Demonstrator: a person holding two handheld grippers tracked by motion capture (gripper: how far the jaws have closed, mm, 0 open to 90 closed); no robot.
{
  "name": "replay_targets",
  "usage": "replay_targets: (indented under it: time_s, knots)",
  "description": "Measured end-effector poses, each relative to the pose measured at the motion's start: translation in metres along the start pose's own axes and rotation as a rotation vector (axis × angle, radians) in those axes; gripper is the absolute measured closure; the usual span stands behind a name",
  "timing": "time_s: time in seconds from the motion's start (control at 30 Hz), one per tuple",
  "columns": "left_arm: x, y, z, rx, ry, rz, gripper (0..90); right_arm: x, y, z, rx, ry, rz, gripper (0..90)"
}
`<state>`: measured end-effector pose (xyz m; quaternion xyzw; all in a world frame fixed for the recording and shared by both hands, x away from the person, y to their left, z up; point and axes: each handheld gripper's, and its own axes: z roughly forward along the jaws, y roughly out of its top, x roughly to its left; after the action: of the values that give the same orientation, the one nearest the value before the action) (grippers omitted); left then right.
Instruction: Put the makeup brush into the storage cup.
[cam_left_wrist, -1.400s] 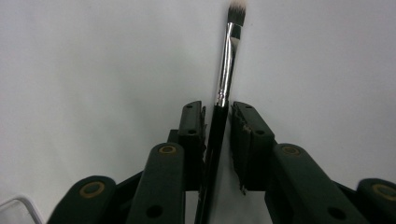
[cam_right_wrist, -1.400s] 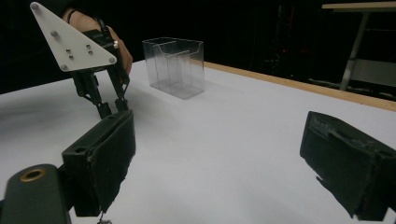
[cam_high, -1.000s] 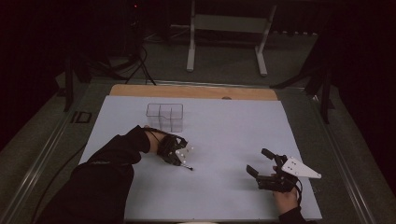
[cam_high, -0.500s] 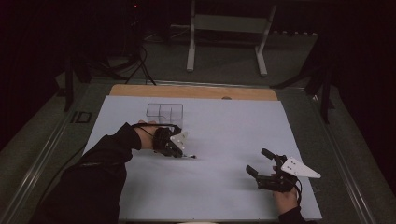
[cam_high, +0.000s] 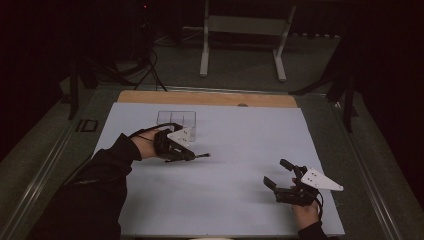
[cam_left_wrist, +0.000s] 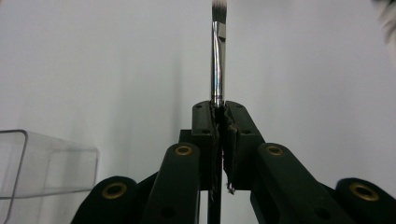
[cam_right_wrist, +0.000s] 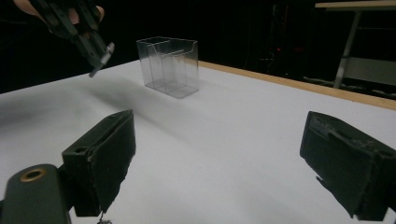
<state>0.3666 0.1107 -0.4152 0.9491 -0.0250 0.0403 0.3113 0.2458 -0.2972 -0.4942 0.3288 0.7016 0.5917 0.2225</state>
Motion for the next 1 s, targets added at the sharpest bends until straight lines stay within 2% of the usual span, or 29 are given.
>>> replay_targets:
  time_s: [0.13, 0.33, 0.43, 0.47, 0.5, 0.67, 0.7, 0.73, 0.77, 0.83, 0.87, 0.9, 1.0]
  knots:
    - [-0.003, -0.003, -0.007, -0.035, -0.004, -0.032, 85.5, 0.0, 0.0, 0.0, 0.001, -0.001, 0.002, 10.5]
    - [-0.006, -0.005, -0.016, -0.093, 0.038, -0.064, 85.5, 0.0, 0.0, 0.001, 0.005, 0.0, 0.004, 10.5]
    - [-0.008, -0.004, -0.021, -0.107, 0.085, -0.085, 85.5, 0.0, 0.0, 0.001, 0.004, 0.0, 0.003, 10.5]
    - [-0.008, -0.004, -0.021, -0.107, 0.085, -0.085, 85.5, 0.0, 0.0, 0.001, 0.004, 0.0, 0.003, 10.5]
    - [-0.009, -0.004, -0.024, -0.123, 0.103, -0.112, 85.5, 0.0, 0.0, 0.001, 0.005, -0.001, 0.003, 10.5]
    - [-0.016, -0.004, -0.026, -0.138, 0.155, -0.127, 85.5, 0.0, 0.0, 0.0, 0.003, 0.001, 0.001, 10.5]
    - [-0.017, -0.004, -0.027, -0.15, 0.168, -0.137, 85.5, 0.0, 0.0, 0.0, 0.004, 0.0, 0.003, 10.5]
    - [-0.017, -0.004, -0.029, -0.164, 0.165, -0.142, 85.5, 0.0, 0.0, 0.0, 0.003, 0.001, 0.003, 10.5]
    - [-0.018, -0.004, -0.03, -0.175, 0.189, -0.154, 85.5, 0.0, 0.0, 0.0, 0.003, 0.0, 0.002, 10.5]
    - [-0.019, -0.004, -0.033, -0.199, 0.203, -0.165, 85.5, 0.0, 0.0, 0.001, 0.003, 0.002, -0.002, 10.5]
    - [-0.02, -0.003, -0.034, -0.215, 0.227, -0.183, 85.5, 0.0, 0.0, 0.001, 0.003, 0.002, -0.003, 10.5]
    - [-0.02, -0.003, -0.034, -0.215, 0.227, -0.183, 85.5, 0.0, 0.0, 0.001, 0.003, 0.002, -0.003, 10.5]
    - [-0.019, -0.003, -0.039, -0.243, 0.28, -0.214, 85.5, 0.0, 0.0, 0.001, 0.001, 0.006, -0.003, 10.5]
